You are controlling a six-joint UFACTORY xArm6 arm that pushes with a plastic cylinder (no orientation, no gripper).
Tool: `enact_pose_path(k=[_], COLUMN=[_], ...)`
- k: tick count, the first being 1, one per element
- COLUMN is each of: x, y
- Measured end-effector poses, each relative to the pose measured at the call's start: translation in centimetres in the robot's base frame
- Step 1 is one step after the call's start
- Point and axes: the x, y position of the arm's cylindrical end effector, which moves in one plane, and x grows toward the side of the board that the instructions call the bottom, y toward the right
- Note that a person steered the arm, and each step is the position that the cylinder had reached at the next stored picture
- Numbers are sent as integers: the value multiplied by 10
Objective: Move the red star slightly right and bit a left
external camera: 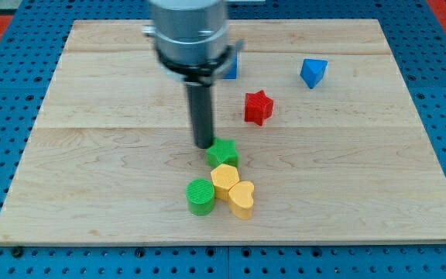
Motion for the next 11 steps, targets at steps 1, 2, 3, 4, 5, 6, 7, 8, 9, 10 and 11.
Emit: enact_pose_path(k=[1, 2, 3, 4, 5, 6, 7, 8, 9, 10, 11], x=[-10, -10, -10, -11, -48, -94, -85, -79, -50, -48, -37], y=[9, 53, 79, -10, -50, -47, 16, 62, 74, 113, 88])
